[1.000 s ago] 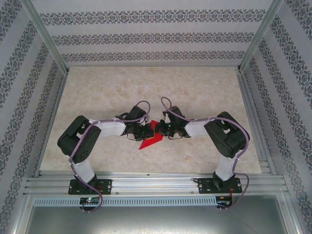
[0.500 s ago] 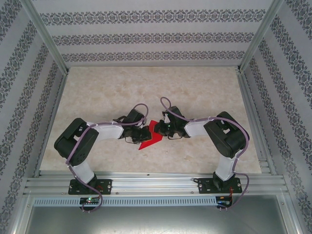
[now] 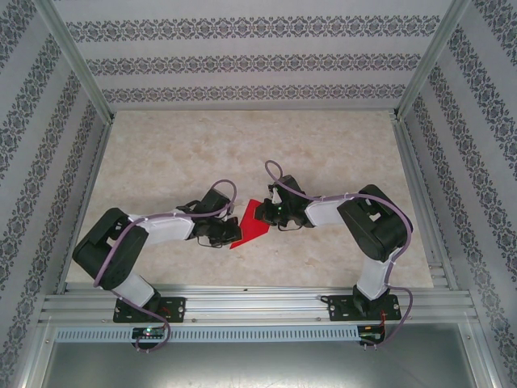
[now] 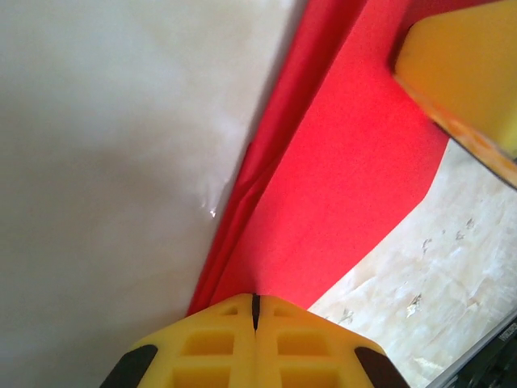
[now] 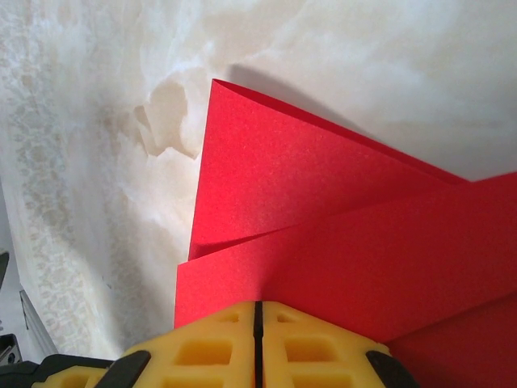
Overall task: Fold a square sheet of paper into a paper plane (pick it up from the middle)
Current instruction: Fourth fold the wing at the center of the table.
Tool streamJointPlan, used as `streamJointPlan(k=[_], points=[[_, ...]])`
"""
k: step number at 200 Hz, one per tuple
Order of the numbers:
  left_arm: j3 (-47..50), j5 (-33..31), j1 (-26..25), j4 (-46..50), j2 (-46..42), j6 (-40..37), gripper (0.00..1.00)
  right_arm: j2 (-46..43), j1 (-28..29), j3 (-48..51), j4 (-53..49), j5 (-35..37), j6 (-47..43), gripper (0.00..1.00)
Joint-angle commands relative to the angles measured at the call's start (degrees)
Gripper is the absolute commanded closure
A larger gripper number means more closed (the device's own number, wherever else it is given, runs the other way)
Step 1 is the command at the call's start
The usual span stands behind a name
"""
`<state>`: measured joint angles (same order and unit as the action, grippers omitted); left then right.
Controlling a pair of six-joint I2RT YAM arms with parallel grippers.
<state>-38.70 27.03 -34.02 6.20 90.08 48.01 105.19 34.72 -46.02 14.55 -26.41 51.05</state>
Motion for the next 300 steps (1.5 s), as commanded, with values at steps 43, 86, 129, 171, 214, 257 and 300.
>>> streamJointPlan(k=[43,86,129,171,214,257,300], points=[[2.05,-5.56,1.14,12.20,-3.45,-2.93,0.96,3.44,-0.56,0.50,-5.47,3.74,-1.83,0.91],[2.36,-5.37,1.15,12.17,-5.55,-3.45,0.95,3.55,-0.45,0.23,-5.50,3.50,-1.71,0.90],[-1.32,-4.80,1.15,11.89,-10.49,-3.38,0.90,3.36,-0.18,0.41,-5.65,4.08,-1.52,0.90],[-2.12,4.36,0.52,5.91,-8.67,-3.71,0.88,3.45,-0.18,0.51,-5.67,4.30,-1.47,0.90],[-2.71,6.02,-0.07,5.44,-2.51,-4.02,0.89,3.53,-0.27,0.40,-5.72,4.18,-1.48,0.89],[0.38,-2.08,0.35,8.80,-0.68,-3.21,0.93,3.49,-0.28,0.53,-5.76,4.04,-1.50,0.89],[2.21,-2.86,0.49,12.26,-0.06,-4.06,0.94,3.42,-0.36,0.54,-6.28,4.09,-1.75,0.88]])
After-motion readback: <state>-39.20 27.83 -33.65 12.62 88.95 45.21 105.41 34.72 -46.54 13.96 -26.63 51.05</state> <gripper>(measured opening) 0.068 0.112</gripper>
